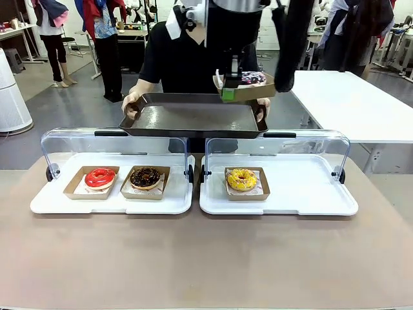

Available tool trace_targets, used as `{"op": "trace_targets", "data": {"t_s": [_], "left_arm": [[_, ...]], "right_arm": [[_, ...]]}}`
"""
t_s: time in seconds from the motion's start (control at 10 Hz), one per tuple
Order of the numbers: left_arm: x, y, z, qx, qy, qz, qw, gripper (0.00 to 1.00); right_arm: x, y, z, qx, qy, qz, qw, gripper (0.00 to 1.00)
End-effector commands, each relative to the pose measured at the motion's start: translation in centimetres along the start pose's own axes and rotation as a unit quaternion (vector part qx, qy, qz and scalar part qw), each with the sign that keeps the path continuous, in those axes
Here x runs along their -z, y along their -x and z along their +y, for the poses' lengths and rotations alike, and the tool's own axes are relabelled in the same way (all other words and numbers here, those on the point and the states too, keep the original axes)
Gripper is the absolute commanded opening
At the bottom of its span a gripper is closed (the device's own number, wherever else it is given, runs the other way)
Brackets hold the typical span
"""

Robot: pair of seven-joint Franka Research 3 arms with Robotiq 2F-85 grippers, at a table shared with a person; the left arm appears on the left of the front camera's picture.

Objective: Provide the desired donut to the person.
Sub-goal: Place the picked Paper togo box onto the Handle tray extended by the person.

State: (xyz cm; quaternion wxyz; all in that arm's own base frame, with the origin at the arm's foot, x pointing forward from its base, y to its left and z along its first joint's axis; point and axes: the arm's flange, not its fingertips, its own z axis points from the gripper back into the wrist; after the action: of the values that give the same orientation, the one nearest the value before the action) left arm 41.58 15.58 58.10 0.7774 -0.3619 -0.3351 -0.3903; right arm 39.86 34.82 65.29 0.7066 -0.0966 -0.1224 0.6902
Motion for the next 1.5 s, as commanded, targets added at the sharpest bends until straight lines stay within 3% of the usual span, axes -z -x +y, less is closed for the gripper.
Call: {"op": "trace_targets", "data": {"t_s": [0.0,0.4,0.6,1.0,1.4], "left_arm": [[-0.2,0.0,-0.1,0.001,0.000,-0.003,1.000,1.00],[-0.2,0.0,-0.1,0.001,0.000,-0.003,1.000,1.00],[-0.2,0.0,-0.1,0.001,0.000,-0.003,1.000,1.00],[-0.2,0.0,-0.1,0.001,0.000,-0.003,1.000,1.00],[-0.2,0.0,-0.1,0.001,0.000,-0.003,1.000,1.00]], "right_arm": [[0.9,-1.2,-3.1,0.036,0.016,0.014,0.999,0.02],[4.6,-0.2,-8.9,0.064,-0.016,-0.047,0.997,0.02],[4.4,0.3,-8.1,0.056,-0.002,-0.024,0.998,0.02],[4.4,0.3,-8.1,0.056,-0.002,-0.024,0.998,0.02],[7.2,0.5,-10.7,0.065,-0.032,-0.051,0.996,0.02]]}}
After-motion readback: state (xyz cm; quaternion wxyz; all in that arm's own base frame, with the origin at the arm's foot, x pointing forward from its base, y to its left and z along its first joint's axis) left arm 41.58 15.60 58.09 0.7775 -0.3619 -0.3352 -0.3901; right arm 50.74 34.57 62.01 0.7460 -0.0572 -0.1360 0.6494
